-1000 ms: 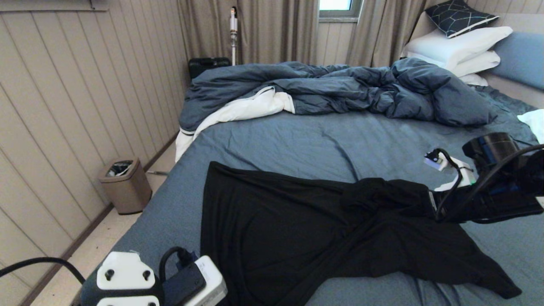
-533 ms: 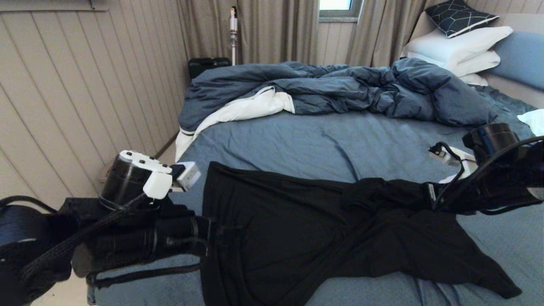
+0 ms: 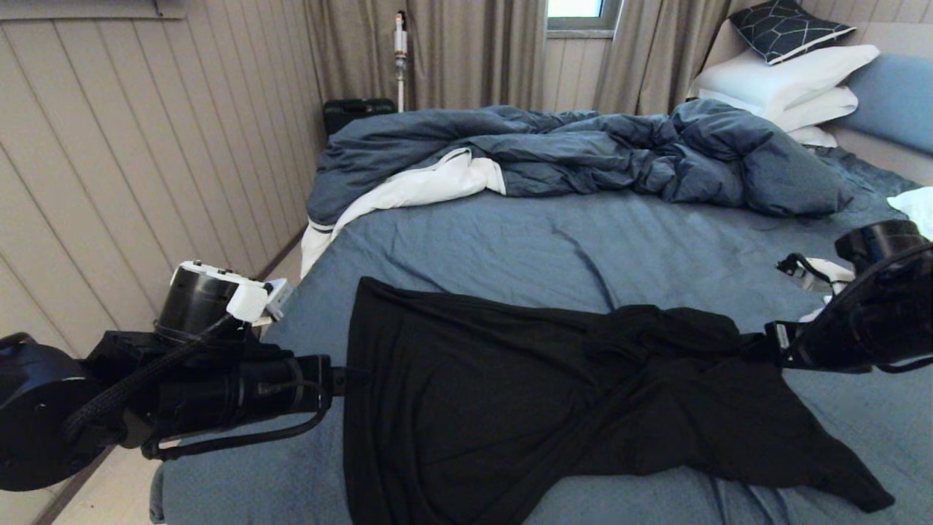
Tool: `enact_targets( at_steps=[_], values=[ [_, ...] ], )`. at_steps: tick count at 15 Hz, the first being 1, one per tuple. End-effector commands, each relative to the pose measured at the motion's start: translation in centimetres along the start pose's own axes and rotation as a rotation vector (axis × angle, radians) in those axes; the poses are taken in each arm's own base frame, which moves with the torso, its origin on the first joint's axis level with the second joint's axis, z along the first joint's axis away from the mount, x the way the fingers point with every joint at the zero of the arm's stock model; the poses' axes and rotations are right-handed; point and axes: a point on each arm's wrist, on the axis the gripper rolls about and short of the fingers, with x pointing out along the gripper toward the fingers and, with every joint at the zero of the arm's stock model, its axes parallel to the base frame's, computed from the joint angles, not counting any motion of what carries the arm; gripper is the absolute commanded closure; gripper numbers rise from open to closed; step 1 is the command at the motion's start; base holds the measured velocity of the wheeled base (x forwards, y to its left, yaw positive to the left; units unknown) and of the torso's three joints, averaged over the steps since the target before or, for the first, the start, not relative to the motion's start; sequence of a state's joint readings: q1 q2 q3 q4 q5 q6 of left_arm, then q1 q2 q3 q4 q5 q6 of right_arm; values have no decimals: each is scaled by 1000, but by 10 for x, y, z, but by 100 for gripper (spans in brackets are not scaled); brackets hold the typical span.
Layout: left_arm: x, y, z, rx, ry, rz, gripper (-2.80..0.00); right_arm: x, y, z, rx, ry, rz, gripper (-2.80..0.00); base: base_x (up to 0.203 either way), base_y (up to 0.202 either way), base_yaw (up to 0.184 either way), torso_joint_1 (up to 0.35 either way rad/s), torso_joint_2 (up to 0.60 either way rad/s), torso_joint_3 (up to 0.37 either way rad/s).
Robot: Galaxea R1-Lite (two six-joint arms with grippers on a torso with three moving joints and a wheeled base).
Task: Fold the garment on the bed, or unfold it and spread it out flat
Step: Unford the black T-shirt
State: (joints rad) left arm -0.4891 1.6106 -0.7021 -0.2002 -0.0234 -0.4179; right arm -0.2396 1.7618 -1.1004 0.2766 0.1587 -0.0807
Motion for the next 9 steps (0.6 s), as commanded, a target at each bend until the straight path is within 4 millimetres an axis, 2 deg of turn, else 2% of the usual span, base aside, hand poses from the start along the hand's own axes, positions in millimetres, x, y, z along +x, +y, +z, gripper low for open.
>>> enact_targets(
  at_steps=[1, 9],
  values=[
    [2, 2, -3, -3, 8, 6, -280, 15, -4, -1, 7, 39, 2, -280, 0, 0, 0, 0, 0, 0],
    [9, 4, -9, -4, 40, -4, -280, 40, -10, 3, 20, 83, -1, -280, 0, 0, 0, 0, 0, 0]
  ],
)
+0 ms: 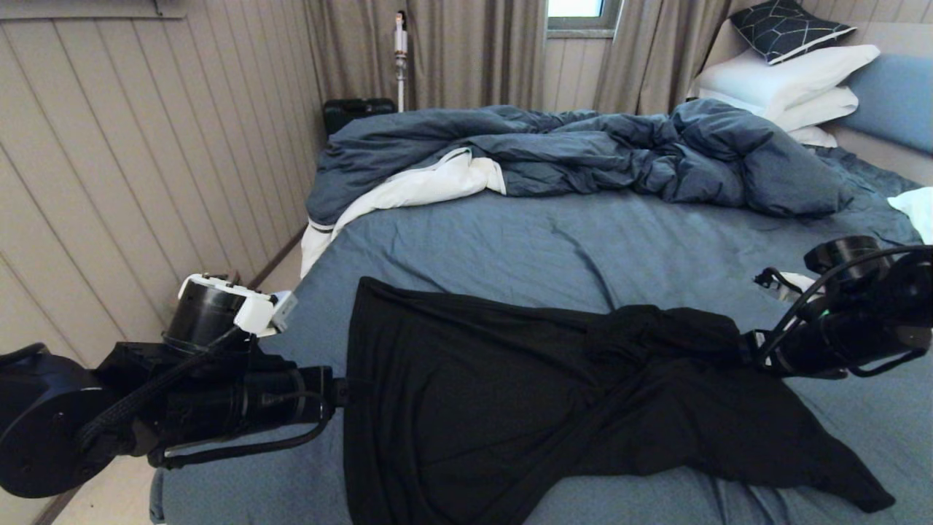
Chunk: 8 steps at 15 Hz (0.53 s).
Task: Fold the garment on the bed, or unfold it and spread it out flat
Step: Unford the black T-shirt
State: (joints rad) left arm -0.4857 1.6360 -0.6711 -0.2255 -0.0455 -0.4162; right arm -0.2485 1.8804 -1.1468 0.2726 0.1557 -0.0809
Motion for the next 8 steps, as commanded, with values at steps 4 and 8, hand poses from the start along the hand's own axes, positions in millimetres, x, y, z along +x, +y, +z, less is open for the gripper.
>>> enact_targets(
  at_steps=[4, 8],
  values=[
    [4, 0, -1, -4, 13, -2, -280, 5, 0, 4, -4, -18, 1, 0, 0, 0, 0, 0, 0, 0],
    [5, 3, 1, -14, 9, 4, -280, 1, 1, 4, -4, -28, 0, 0, 0, 0, 0, 0, 0, 0]
  ],
)
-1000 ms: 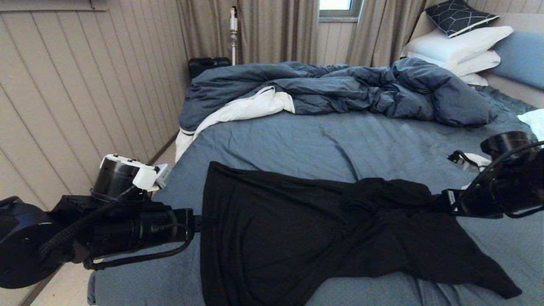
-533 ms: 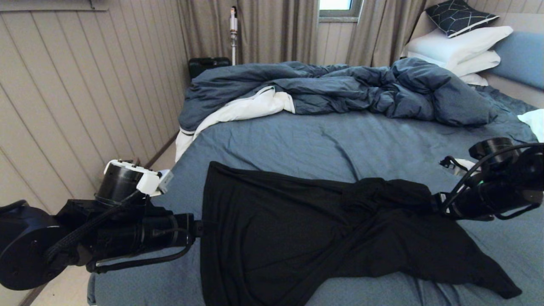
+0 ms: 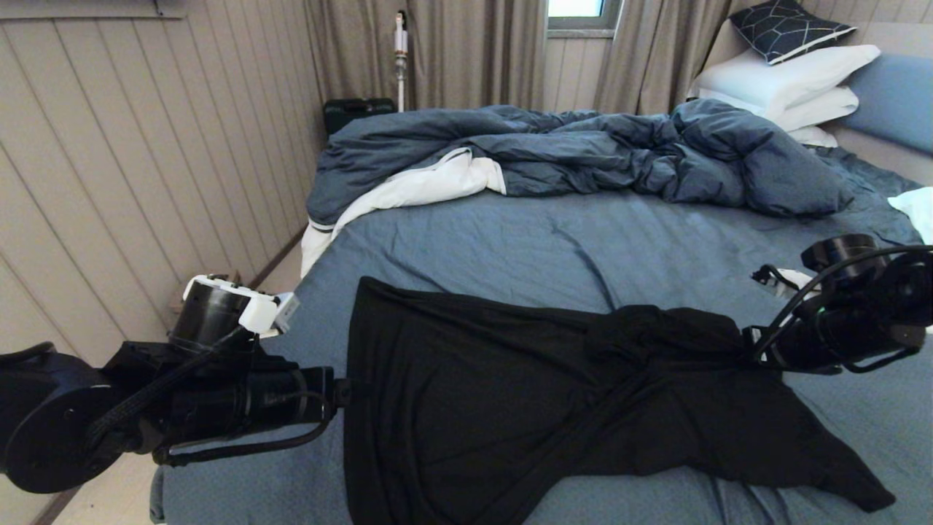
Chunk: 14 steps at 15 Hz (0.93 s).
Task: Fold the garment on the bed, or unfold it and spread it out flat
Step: Unford the black T-shirt
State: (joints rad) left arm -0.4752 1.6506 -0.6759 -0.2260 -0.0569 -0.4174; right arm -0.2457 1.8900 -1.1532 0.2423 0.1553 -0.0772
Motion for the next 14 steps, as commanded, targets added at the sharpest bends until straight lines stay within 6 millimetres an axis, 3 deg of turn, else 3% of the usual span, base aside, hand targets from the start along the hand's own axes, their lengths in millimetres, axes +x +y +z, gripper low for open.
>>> enact_targets(
  at_steps=[1, 4, 7, 11, 14],
  values=[
    [1, 1, 0, -6, 3, -7, -280, -1, 1, -1, -2, 1, 2, 0, 0, 0, 0, 0, 0, 0],
    [0, 3, 2, -15, 6, -25, -280, -10, 1, -1, -2, -17, -2, 0, 0, 0, 0, 0, 0, 0],
    [-3, 3, 3, -15, -4, -28, -280, -50, 7, -8, -15, -93, -19, 0, 0, 0, 0, 0, 0, 0],
    [-11, 2, 3, -11, -22, -37, -280, -109, 15, -58, -46, -128, -62, 0, 0, 0, 0, 0, 0, 0],
    [-14, 2, 3, -10, -26, -39, -280, -120, 5, -103, -57, -68, -117, 0, 0, 0, 0, 0, 0, 0]
  ],
)
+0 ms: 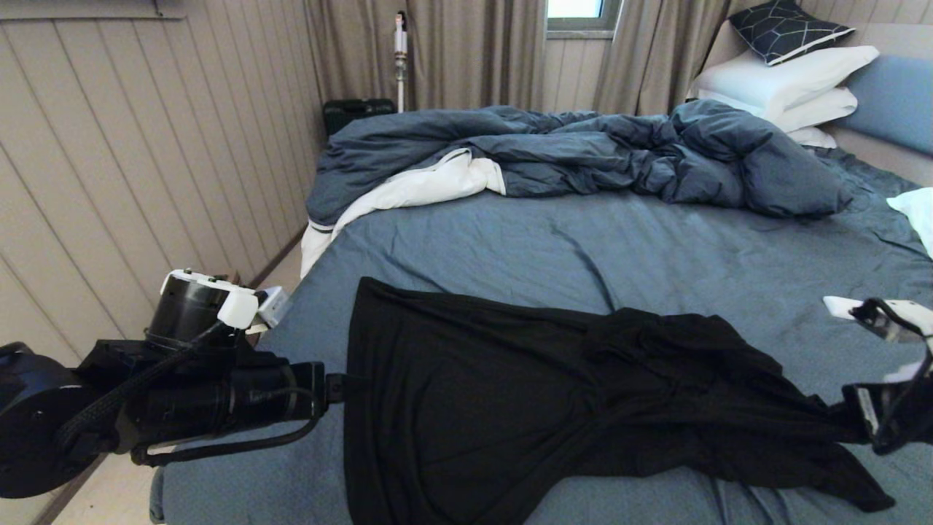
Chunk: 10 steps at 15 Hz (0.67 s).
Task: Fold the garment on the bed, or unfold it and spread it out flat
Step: Unford the black T-shirt
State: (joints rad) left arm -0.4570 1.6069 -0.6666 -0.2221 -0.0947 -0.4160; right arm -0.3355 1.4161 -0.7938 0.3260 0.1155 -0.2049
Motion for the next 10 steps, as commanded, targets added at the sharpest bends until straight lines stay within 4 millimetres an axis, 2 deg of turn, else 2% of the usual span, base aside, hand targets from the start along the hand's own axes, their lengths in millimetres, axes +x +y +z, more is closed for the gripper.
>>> enact_targets(
  at_steps=[1, 5, 10],
  values=[
    [-3, 0, 0, -2, -10, -5, -280, -17, -1, -20, -5, -26, -31, 0, 0, 0, 0, 0, 0, 0],
    [-5, 0, 0, -1, -13, -6, -280, -32, 0, -58, 5, -29, -72, 0, 0, 0, 0, 0, 0, 0],
    [-7, 0, -1, -1, -15, -7, -280, -60, 22, -117, 7, -42, -95, 0, 0, 0, 0, 0, 0, 0]
  ],
)
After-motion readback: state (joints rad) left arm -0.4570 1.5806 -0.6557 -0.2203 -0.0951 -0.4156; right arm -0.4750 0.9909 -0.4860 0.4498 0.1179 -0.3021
